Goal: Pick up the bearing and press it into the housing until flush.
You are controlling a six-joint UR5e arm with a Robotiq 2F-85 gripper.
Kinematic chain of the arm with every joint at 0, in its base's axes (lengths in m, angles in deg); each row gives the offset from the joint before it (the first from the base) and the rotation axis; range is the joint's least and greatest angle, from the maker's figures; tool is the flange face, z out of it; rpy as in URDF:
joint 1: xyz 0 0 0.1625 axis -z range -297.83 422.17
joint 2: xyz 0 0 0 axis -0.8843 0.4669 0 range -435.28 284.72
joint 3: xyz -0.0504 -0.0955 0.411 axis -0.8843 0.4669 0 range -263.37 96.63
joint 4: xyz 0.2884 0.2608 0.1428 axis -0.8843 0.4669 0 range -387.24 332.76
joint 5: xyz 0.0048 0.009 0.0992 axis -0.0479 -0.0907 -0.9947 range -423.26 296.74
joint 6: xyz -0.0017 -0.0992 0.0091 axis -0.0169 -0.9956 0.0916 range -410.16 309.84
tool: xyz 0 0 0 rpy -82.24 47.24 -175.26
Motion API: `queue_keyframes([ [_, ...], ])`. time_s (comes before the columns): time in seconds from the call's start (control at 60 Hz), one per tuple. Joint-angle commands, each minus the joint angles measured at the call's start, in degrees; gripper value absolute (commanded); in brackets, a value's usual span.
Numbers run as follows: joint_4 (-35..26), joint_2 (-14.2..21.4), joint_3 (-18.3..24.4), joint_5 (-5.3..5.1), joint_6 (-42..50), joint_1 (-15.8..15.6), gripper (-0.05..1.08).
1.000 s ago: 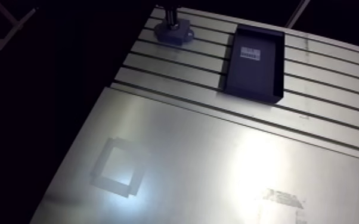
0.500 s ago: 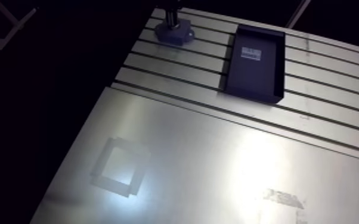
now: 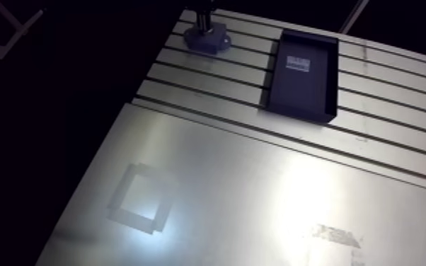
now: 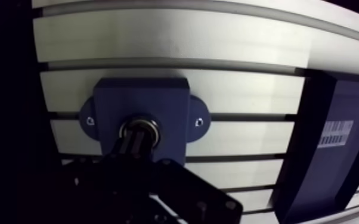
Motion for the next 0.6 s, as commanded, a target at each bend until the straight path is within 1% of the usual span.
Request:
queue_keyframes([
  [0.017,0.02,0.07,0.01,0.06,-0.01,0.00,0.86],
  [0.367,0.02,0.16,0.01,0.15,-0.01,0.09,0.86],
  [0.433,-0.06,0.32,0.01,-0.09,-0.10,0.09,0.86],
  [0.6,-0.07,0.51,0.01,-0.12,-0.19,0.09,0.86],
])
